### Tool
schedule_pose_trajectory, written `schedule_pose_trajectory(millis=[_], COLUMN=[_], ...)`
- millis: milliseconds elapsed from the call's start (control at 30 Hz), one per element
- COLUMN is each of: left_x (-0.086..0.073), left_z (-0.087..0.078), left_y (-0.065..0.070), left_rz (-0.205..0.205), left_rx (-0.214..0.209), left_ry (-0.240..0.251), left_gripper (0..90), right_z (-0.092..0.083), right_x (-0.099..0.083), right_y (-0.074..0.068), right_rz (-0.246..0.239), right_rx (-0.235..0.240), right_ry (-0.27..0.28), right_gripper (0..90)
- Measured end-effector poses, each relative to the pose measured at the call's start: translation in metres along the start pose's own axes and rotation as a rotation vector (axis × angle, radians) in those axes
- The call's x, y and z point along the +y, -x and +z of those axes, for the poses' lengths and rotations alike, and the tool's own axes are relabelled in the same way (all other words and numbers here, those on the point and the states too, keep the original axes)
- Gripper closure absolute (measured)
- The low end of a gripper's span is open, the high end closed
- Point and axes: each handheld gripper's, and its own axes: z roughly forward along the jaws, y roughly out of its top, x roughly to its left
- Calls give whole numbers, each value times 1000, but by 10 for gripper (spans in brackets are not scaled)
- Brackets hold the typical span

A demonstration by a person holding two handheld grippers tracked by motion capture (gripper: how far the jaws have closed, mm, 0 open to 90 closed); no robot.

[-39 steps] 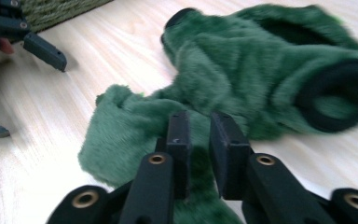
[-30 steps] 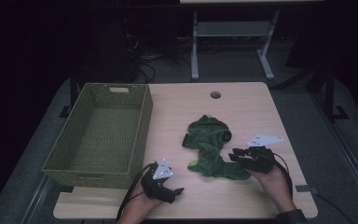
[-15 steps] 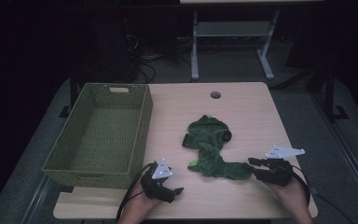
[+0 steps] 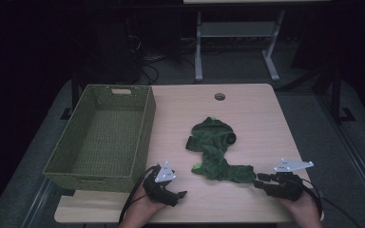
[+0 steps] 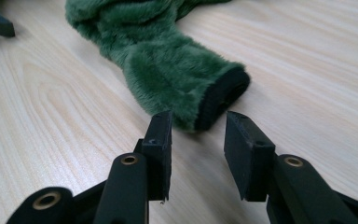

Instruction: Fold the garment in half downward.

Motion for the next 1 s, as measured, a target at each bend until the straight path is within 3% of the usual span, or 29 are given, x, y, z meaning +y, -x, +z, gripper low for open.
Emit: schedule_pose_trajectory(millis=[167, 200, 267, 500, 633, 1000], left_x=[0, 0, 0, 0, 0, 0], left_z=[0, 0, 0, 0, 0, 0], left_y=[0, 0, 0, 0, 0, 0], left_rz=[1, 1, 1, 2, 0, -2], left_rx=[0, 0, 0, 0, 1, -1], left_ry=[0, 0, 0, 0, 1, 0], left_gripper=[147, 147, 147, 146, 147, 146], right_z=[6, 5, 4, -3, -4, -8], right_x=[1, 1, 2, 6, 11, 36], right_y=[-1, -1, 1, 0, -2, -9], right_rz=[-4, -8, -12, -33, -68, -139], right_rx=[7, -3, -7, -3, 0, 15], right_ry=[-25, -28, -18, 9, 24, 80], right_gripper=[718, 808, 839, 853, 857, 858])
